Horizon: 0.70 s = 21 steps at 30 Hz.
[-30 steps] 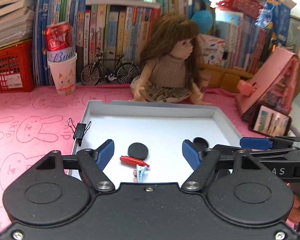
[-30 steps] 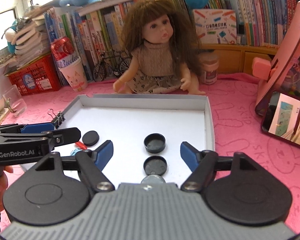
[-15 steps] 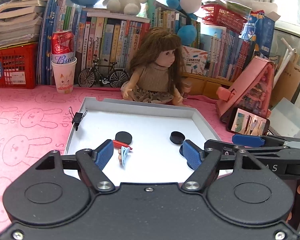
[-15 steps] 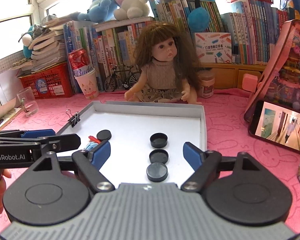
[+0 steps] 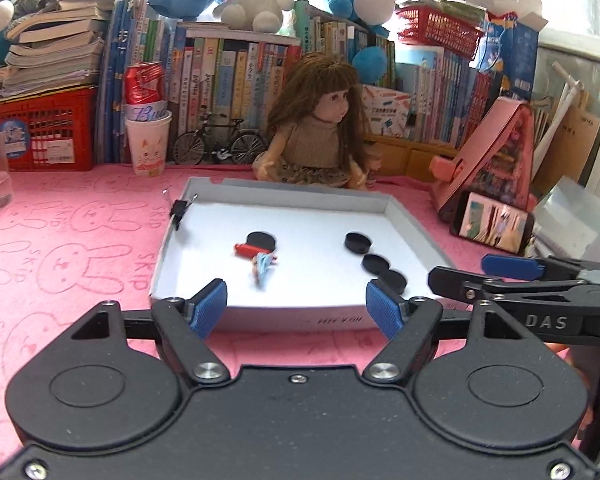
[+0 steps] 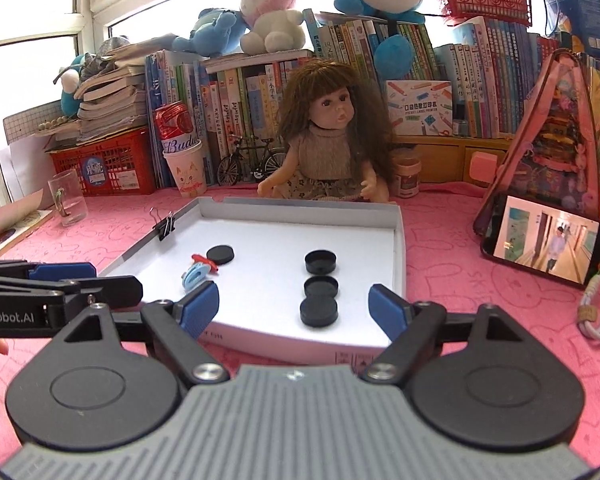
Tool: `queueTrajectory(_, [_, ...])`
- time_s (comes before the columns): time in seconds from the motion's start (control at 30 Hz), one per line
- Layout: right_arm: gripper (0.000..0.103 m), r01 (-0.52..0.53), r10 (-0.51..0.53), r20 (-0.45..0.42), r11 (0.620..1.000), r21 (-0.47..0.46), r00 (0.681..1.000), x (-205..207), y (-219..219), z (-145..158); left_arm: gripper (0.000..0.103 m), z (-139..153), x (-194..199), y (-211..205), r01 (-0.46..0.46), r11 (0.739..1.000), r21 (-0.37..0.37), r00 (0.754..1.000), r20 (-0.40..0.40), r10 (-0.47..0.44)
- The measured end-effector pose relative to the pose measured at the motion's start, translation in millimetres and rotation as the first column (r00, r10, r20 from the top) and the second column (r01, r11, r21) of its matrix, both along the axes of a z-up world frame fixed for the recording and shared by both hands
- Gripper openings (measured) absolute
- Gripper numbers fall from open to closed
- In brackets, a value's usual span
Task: Organize rigid objects
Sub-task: 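Withdraw both tools from the tray back toward the remaining objects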
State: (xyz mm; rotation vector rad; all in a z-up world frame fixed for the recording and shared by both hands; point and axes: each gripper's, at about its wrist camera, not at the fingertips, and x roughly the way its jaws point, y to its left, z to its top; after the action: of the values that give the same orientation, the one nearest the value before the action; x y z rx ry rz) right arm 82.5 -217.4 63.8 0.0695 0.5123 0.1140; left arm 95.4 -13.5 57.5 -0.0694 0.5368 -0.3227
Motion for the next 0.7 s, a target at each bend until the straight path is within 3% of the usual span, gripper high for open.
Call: queueTrajectory(0.7, [0.09, -0.052, 0.052, 0.0, 0.995, -0.085, 0.999, -33, 17, -24, 0.08, -30, -30, 10, 0.002, 1.0, 0.017, 1.0, 0.016, -0.003])
